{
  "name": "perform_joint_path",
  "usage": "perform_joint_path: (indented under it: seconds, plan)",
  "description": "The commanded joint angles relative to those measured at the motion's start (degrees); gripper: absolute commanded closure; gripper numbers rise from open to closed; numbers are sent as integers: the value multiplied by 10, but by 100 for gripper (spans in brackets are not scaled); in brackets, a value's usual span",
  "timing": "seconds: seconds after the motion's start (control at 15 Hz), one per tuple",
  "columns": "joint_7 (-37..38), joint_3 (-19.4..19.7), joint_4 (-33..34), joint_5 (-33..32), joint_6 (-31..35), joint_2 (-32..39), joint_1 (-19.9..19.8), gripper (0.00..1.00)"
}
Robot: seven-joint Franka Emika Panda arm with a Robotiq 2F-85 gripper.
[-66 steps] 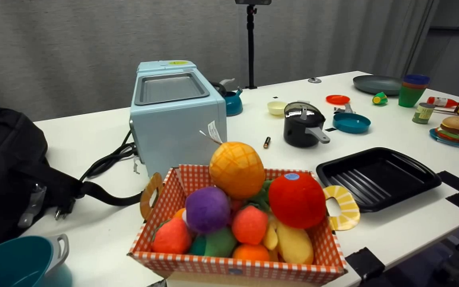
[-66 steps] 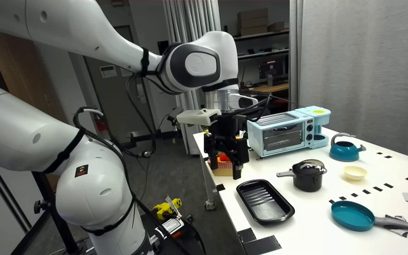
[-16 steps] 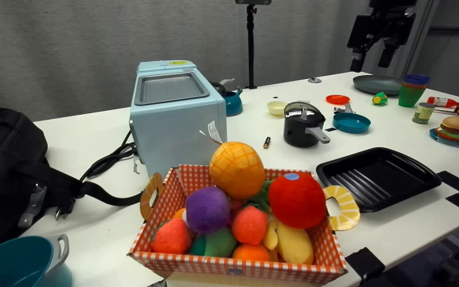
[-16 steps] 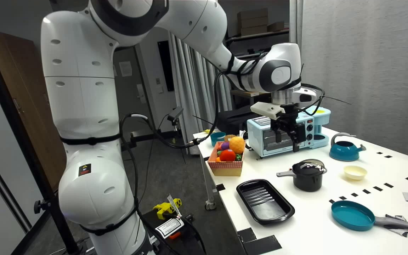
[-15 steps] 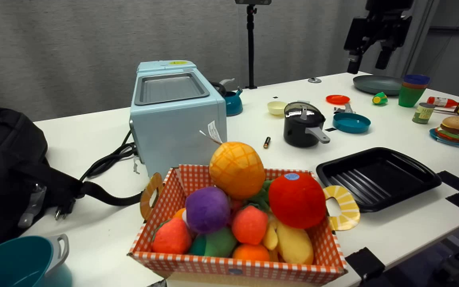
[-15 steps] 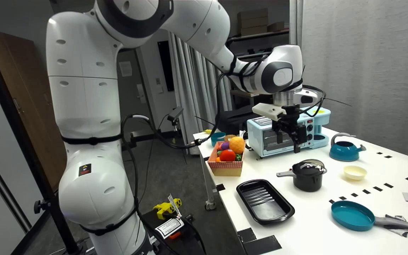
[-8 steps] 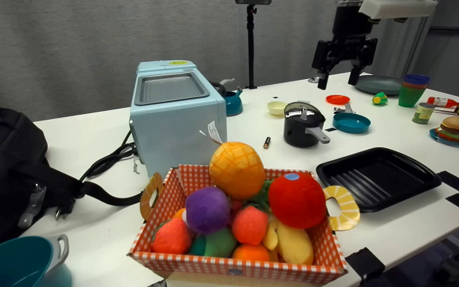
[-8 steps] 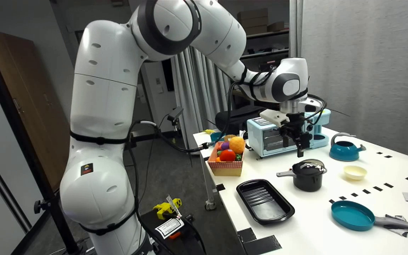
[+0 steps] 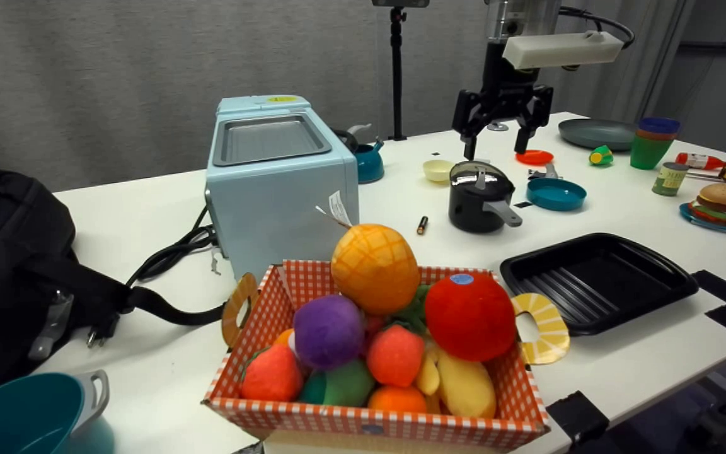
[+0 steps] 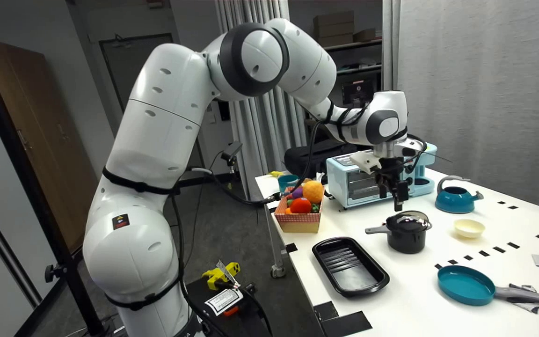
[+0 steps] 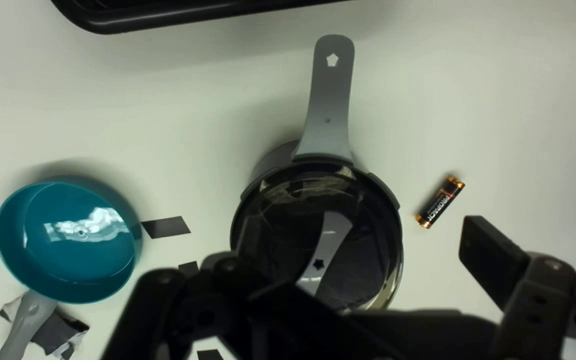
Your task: Move the lid from the black pot to the blue pan
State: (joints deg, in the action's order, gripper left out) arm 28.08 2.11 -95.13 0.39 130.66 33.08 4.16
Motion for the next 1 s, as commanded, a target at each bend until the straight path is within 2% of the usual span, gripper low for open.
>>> perform_joint_path:
  seconds: [0.0, 0.8, 0.87, 0.93]
  plan:
    - [26, 22, 55, 0, -3, 44, 13, 0]
    - [47, 50, 141, -1, -19, 123, 11, 0]
    - [47, 52, 146, -1, -20, 127, 11, 11]
    - [47, 54, 151, 0, -22, 131, 10, 28]
